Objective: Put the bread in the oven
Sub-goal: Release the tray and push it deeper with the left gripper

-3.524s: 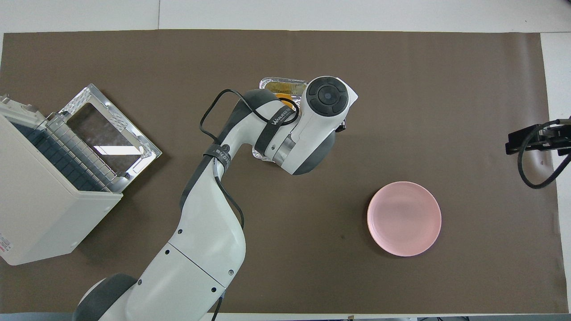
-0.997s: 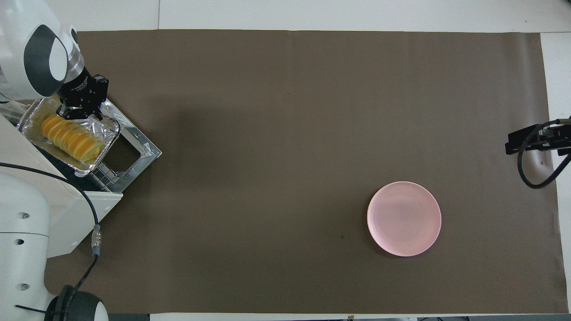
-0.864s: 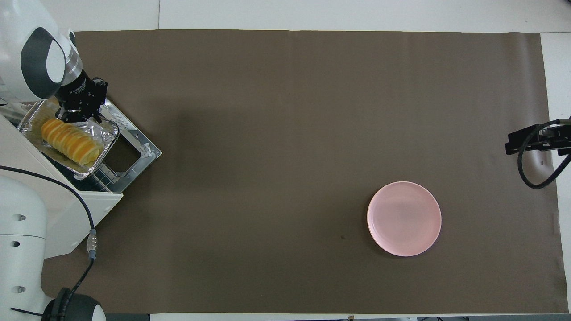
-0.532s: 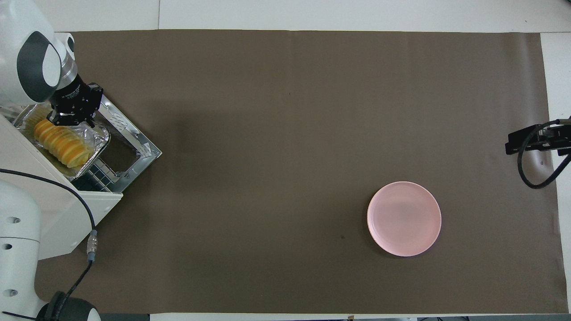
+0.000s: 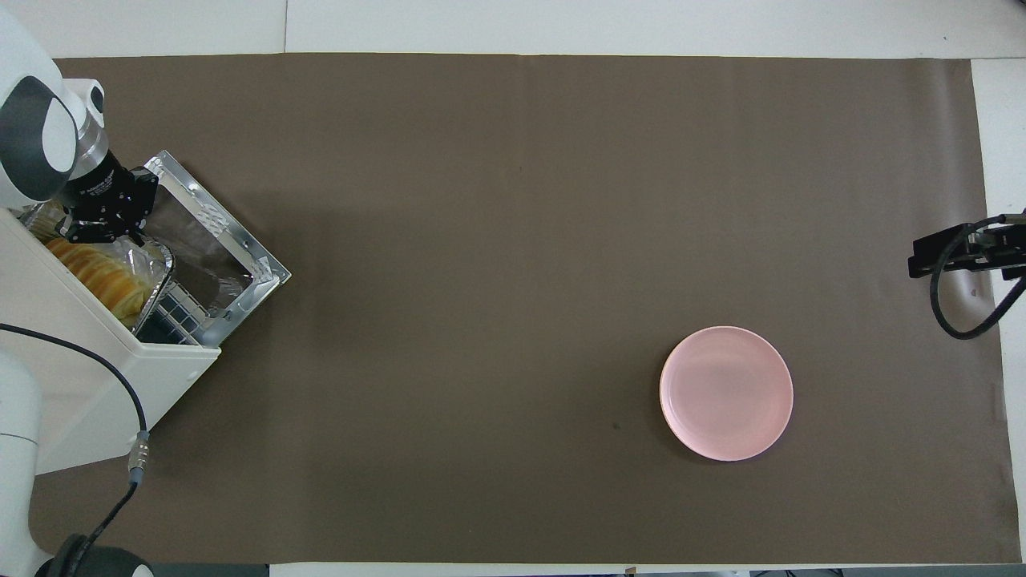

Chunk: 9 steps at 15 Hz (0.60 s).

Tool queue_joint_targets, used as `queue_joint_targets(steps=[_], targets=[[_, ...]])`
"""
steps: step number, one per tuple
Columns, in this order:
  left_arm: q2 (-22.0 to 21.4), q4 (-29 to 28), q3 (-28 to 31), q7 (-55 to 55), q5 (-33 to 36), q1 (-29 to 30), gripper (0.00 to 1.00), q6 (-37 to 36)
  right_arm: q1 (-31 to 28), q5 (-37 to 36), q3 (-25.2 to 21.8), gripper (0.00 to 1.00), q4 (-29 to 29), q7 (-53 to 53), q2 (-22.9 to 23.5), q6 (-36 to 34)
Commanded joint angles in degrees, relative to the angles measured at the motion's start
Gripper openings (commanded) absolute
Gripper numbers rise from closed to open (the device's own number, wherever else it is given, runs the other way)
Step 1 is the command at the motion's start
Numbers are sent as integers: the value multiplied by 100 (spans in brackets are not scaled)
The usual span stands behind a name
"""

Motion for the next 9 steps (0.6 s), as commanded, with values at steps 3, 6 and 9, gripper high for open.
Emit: queue_joint_targets(steps=[3, 6, 9], targets=[[-435, -692, -22, 402, 206, -124, 0, 305, -50, -38, 44, 100, -103, -98, -98, -15], [-523, -851, -22, 536, 206, -256, 0, 314, -50, -38, 44, 100, -103, -90, -98, -15], [-523, -851, -22, 562, 206, -283, 0, 270, -50, -38, 44, 100, -103, -98, -98, -15]])
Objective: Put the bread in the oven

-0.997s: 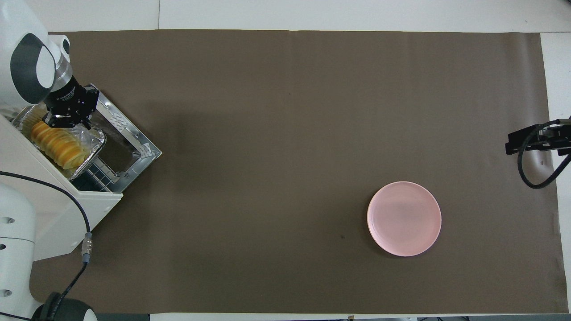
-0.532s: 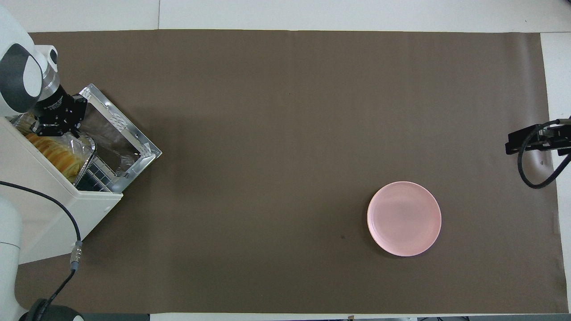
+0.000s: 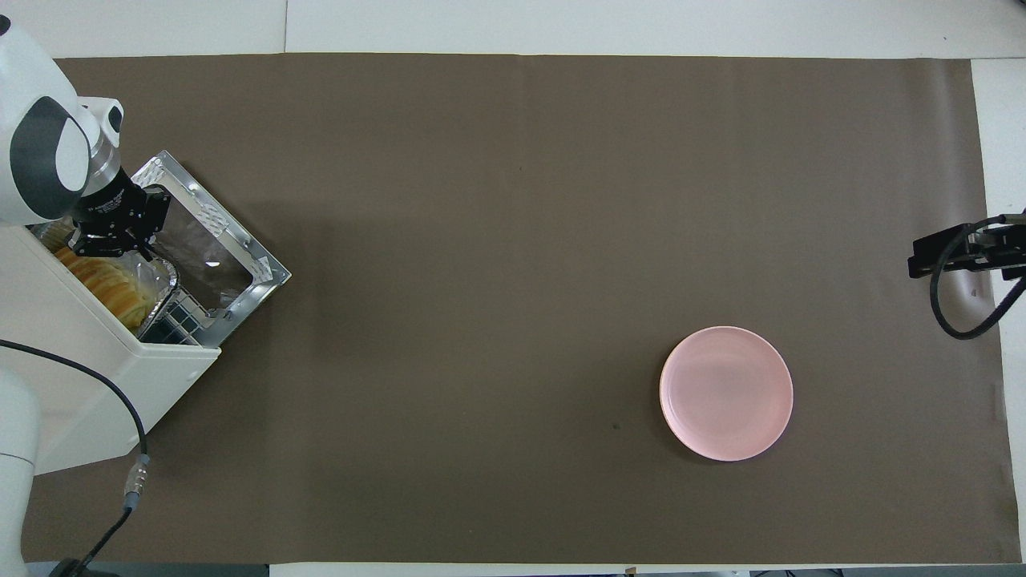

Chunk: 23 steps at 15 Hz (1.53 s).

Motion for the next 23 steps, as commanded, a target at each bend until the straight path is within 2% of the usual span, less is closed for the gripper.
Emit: queue_joint_targets(steps=[1, 13, 15, 16, 23], targets=[[-243, -339, 9, 134, 112, -81, 0, 114, -50, -38, 44, 100, -103, -98, -98, -15], [-428, -532, 9, 784, 130, -81, 0, 96, -50, -38, 44, 100, -103, -98, -98, -15], [-428, -532, 18, 873, 130, -63, 52, 114, -50, -38, 44, 100, -103, -98, -98, -15], [-428, -523, 18, 882, 182, -81, 100, 123, -50, -30, 44, 100, -103, -98, -98, -15], [-419, -243, 9, 1566, 349, -98, 100, 456, -50, -38, 44, 100, -103, -98, -98, -15]])
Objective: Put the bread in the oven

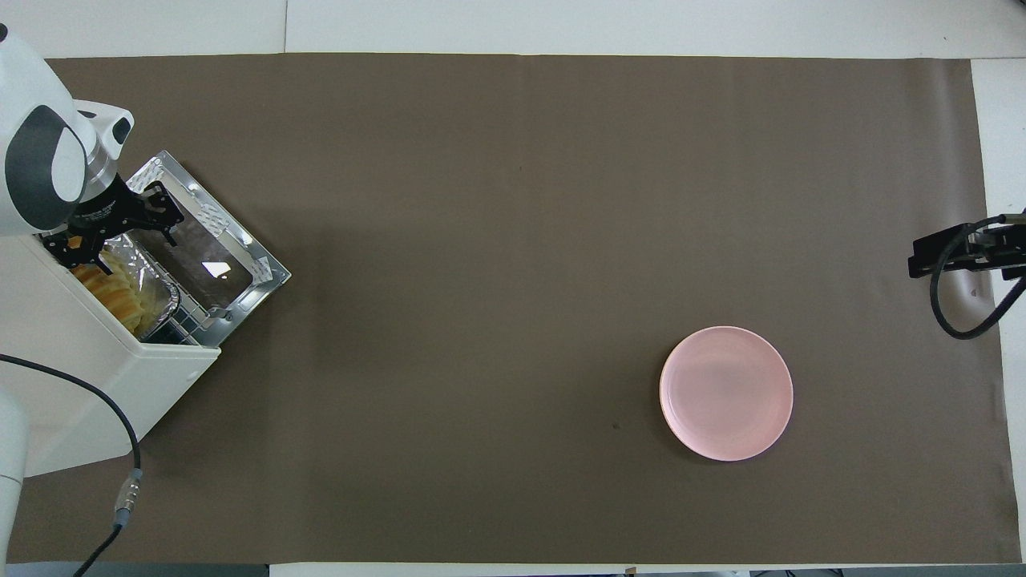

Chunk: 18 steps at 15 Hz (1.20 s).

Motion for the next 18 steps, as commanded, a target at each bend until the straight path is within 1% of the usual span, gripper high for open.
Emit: queue_joint_targets(steps=[1, 3, 6, 9, 10, 12, 13, 14, 15, 16, 17, 18], targets=[[-166, 89, 21, 311, 134, -47, 100, 274, -50, -38, 53, 100, -103, -98, -98, -15], [-209, 248, 12, 495, 73, -12, 100, 248, -50, -38, 53, 100, -103, -98, -98, -15], [-542, 222, 12, 1310, 73, -56, 100, 21, -50, -30, 44, 100, -103, -98, -98, -15], [-1086, 134, 21, 2382, 73, 49, 100, -638, -50, -38, 44, 100, -103, -98, -98, -15], [-1262, 82, 21, 2595, 73, 101, 100, -753, -50, -38, 44, 100, -103, -98, -98, -15], [-1606, -24, 30, 2641, 81, 32, 100, -990, -50, -38, 44, 100, -103, -98, -98, -15], [-1851, -181, 30, 2632, 134, -47, 100, -1000, -50, -30, 44, 100, -103, -98, -98, -15], [-2192, -383, 21, 2649, 134, -48, 100, -1035, -50, -38, 44, 100, -103, -98, -98, -15], [-2440, -454, -40, 2658, 134, 31, 100, -1253, -50, -38, 44, 100, -103, -98, -98, -15], [-2581, -438, -310, 2632, 134, 249, 100, -1481, -50, -38, 44, 100, -103, -98, -98, -15], [-2974, -699, -1610, 2641, 134, 1287, 100, -1640, -50, -38, 44, 100, -103, -98, -98, -15], [-2996, -745, -1849, 2641, 143, 1402, 100, -1616, -50, -38, 44, 100, -103, -98, -98, -15]])
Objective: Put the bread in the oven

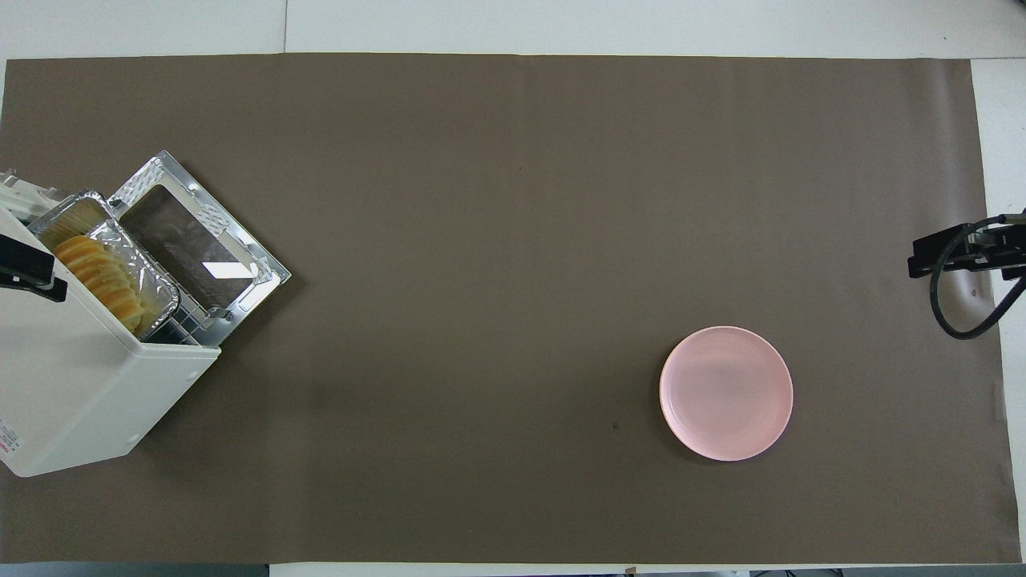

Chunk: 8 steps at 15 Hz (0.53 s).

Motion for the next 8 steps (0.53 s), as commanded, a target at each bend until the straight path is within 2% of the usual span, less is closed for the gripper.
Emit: queue_joint_targets(steps=[1, 4, 6, 8], targets=[[-371, -427, -1005, 21, 124, 632, 100, 17, -50, -38, 44, 100, -103, -98, -98, -15], [-424, -489, -1541, 258, 124, 1097, 100, 219, -50, -38, 44, 100, -103, -98, -98, -15], [-363, -498, -1595, 250, 124, 1221, 100, 751, -50, -38, 44, 100, -103, -98, -98, -15], [-354, -506, -1621, 337, 124, 1274, 100, 835, -50, -38, 44, 100, -103, -98, -98, -15]])
